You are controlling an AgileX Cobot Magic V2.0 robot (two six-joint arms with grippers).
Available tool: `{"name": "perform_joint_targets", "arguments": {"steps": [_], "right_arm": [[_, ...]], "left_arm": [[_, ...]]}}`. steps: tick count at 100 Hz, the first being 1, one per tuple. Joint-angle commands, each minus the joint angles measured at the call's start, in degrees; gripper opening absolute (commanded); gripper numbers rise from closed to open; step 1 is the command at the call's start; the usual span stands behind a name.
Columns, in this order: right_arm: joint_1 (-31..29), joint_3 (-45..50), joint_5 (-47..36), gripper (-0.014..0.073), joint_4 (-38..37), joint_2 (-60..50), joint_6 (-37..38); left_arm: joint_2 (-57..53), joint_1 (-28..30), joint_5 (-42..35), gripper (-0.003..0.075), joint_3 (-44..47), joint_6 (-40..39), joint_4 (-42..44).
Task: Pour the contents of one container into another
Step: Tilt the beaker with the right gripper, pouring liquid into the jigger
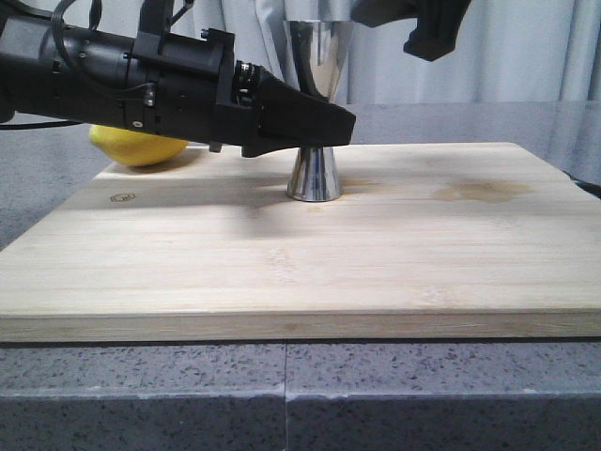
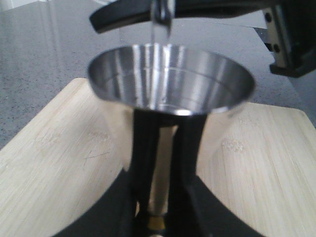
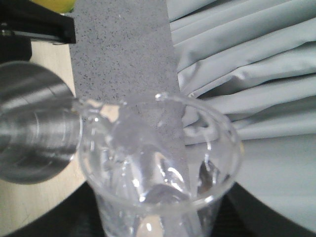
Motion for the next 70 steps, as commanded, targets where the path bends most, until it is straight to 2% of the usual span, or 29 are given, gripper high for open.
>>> {"name": "perform_joint_targets", "arguments": {"steps": [1, 70], "right_arm": [[0.15, -2.13, -2.01, 0.0277, -2.15, -1.78, -0.17], [0.15, -2.13, -1.54, 0.0277, -7.49, -1.78, -0.17]], "left_arm": [[-3.27, -0.53, 3.20, -0.0013, -1.41, -0.08, -3.32], [-3.27, -0.53, 3.20, -0.0013, -1.41, -0.08, -3.32]]}}
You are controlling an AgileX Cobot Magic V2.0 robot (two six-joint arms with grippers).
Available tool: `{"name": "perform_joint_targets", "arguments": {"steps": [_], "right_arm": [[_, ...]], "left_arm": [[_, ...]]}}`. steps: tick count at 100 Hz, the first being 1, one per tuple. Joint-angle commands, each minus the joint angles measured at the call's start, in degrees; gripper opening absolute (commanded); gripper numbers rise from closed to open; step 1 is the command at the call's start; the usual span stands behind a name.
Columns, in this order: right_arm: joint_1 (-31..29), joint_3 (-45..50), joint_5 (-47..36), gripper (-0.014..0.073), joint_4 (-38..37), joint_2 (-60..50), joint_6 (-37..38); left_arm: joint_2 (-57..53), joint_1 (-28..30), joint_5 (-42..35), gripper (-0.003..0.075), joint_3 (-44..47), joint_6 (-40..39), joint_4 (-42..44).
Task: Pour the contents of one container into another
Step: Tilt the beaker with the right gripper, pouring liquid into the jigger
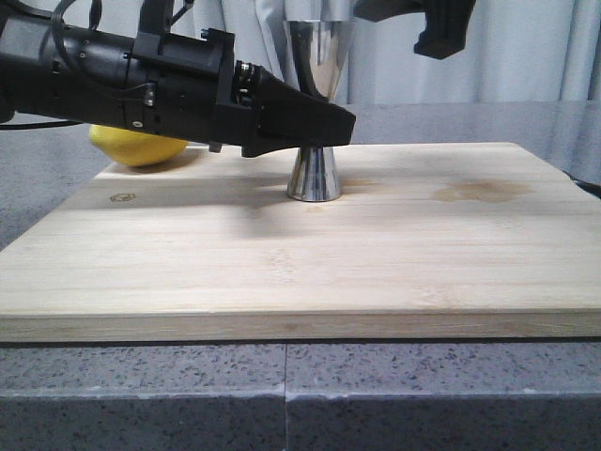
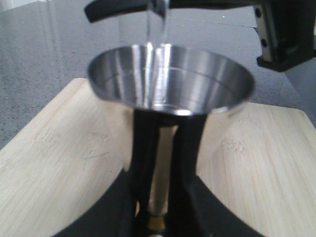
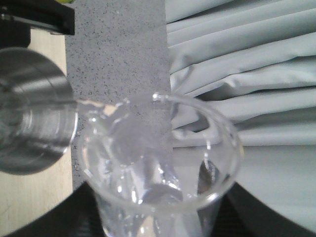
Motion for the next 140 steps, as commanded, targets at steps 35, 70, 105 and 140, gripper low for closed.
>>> {"name": "perform_joint_targets", "arguments": {"steps": [35, 70, 105, 140], "right_arm": [[0.15, -2.13, 0.38, 0.0277, -5.27, -1.78, -0.17], [0.15, -2.13, 0.53, 0.0277, -7.77, -1.78, -0.17], [0.15, -2.13, 0.81, 0.0277, -10.61, -1.78, -0.17], [0.15, -2.13, 0.93, 0.0277, -11.11, -1.78, -0.17]], "left_arm": [[-3.27, -0.53, 3.20, -0.0013, -1.41, -0.08, -3.32], [-3.27, -0.53, 3.20, -0.0013, -1.41, -0.08, -3.32], [-3.27, -0.53, 3.20, -0.0013, -1.41, -0.08, -3.32], [-3.27, -0.53, 3.20, -0.0013, -1.41, -0.08, -3.32]]}}
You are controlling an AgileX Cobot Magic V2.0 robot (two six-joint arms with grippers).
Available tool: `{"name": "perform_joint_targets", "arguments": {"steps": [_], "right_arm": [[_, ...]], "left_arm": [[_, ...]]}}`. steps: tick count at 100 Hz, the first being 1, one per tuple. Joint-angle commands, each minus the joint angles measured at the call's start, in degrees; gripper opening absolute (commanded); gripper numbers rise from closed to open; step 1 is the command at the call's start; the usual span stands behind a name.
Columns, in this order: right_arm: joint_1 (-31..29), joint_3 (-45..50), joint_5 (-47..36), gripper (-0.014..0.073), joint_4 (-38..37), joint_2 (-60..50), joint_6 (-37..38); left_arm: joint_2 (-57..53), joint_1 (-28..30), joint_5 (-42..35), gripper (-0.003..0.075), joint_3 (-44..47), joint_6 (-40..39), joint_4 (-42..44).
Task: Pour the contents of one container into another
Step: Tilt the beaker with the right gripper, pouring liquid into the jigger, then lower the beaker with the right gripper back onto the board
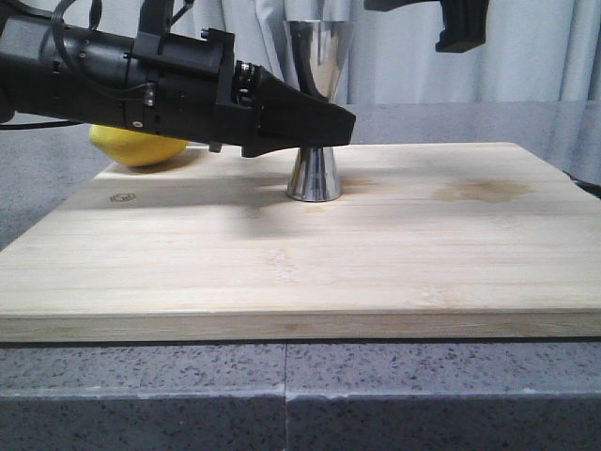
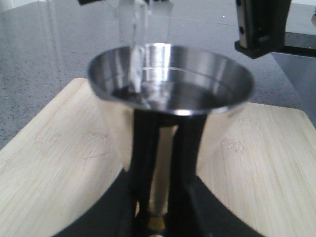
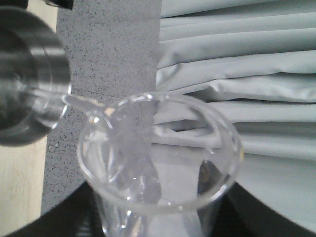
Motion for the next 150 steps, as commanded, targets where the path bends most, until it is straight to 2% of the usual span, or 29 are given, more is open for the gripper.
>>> {"name": "perform_joint_targets", "arguments": {"steps": [1, 7, 43, 78, 99, 123, 134, 150], "right_arm": [[0.15, -2.13, -0.11, 0.0277, -1.23, -1.78, -0.06], [0.15, -2.13, -0.11, 0.0277, 0.29, -1.78, 0.93], [-0.21, -2.13, -0.11, 0.0277, 8.74, -1.78, 18.79], [-7.73, -1.67, -3.40, 0.0277, 22.82, -1.78, 31.76], [-13.84, 4.28, -14.37, 0.0277, 33.42, -2.93, 31.81], [-18.59, 13.73, -26.03, 0.0277, 40.45, -4.51, 31.81], [-20.71, 18.29, -34.40, 0.0277, 41.49, -4.60, 31.81], [-22.37, 23.39, -42.26, 0.0277, 41.64, -4.60, 31.81]], "left_arm": [[-3.27, -0.53, 3.20, -0.0013, -1.41, -0.08, -3.29], [-3.27, -0.53, 3.20, -0.0013, -1.41, -0.08, -3.29], [-3.27, -0.53, 3.20, -0.0013, -1.41, -0.08, -3.29], [-3.27, -0.53, 3.20, -0.0013, -1.41, -0.08, -3.29], [-3.27, -0.53, 3.20, -0.0013, -1.41, -0.08, -3.29], [-3.27, -0.53, 3.20, -0.0013, -1.41, -0.08, -3.29], [-3.27, -0.53, 3.20, -0.0013, -1.41, -0.08, -3.29], [-3.27, -0.53, 3.20, -0.0013, -1.41, -0.08, -3.29]]}}
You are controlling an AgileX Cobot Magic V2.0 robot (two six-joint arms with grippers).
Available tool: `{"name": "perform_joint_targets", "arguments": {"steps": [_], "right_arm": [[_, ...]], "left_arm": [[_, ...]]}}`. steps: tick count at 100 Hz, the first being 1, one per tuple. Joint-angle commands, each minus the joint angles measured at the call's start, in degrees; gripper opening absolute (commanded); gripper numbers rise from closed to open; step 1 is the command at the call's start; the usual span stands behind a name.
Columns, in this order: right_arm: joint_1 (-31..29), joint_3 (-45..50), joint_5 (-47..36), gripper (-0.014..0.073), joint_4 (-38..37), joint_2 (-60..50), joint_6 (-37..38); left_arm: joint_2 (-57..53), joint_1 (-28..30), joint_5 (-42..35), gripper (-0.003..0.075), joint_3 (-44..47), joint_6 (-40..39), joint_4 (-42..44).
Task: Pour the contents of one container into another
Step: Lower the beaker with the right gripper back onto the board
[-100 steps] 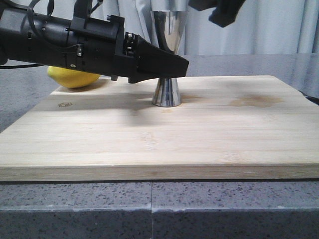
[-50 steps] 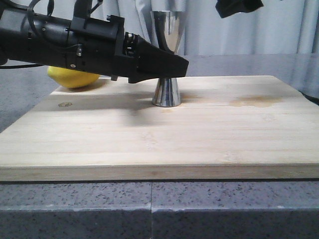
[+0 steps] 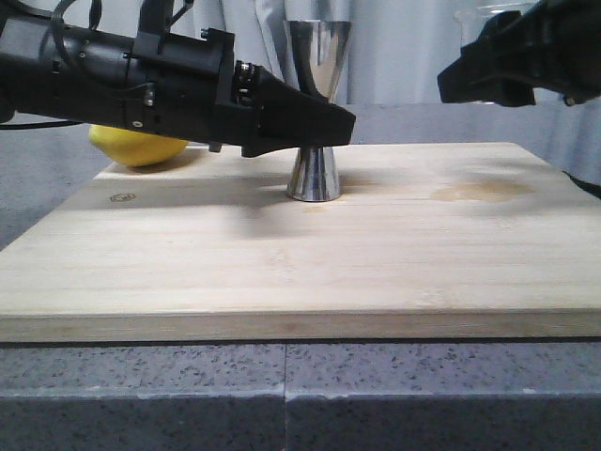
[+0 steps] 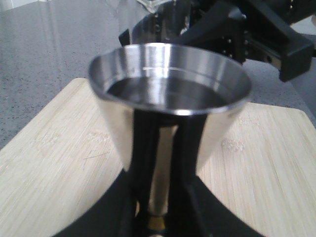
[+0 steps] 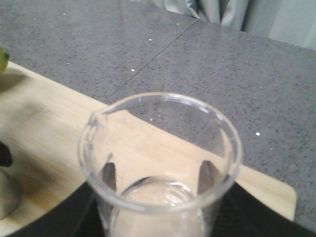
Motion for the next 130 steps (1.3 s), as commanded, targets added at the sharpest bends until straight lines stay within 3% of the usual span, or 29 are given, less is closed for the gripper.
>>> {"name": "perform_joint_targets", "arguments": {"steps": [1, 37, 69, 105, 130], "right_arm": [[-1.33, 0.97, -8.76, 0.0277, 1.14, -2.08, 0.14], [-5.44, 6.76, -16.90, 0.0277, 1.14, -1.83, -0.52], [-7.87, 7.04, -23.68, 0.0277, 1.22, 4.92, -6.17], [-8.97, 7.04, -24.00, 0.0286, 1.22, 7.79, -7.41], [-8.97, 7.04, -24.01, 0.0491, 1.22, 7.82, -7.41]], "left_arm": [[-3.27, -0.53, 3.20, -0.0013, -1.41, -0.08, -3.29], [-3.27, -0.53, 3.20, -0.0013, -1.41, -0.08, -3.29], [-3.27, -0.53, 3.20, -0.0013, -1.41, -0.08, -3.29], [-3.27, -0.53, 3.20, -0.0013, -1.41, -0.08, -3.29], [-3.27, -0.53, 3.20, -0.0013, -1.41, -0.08, -3.29]]}}
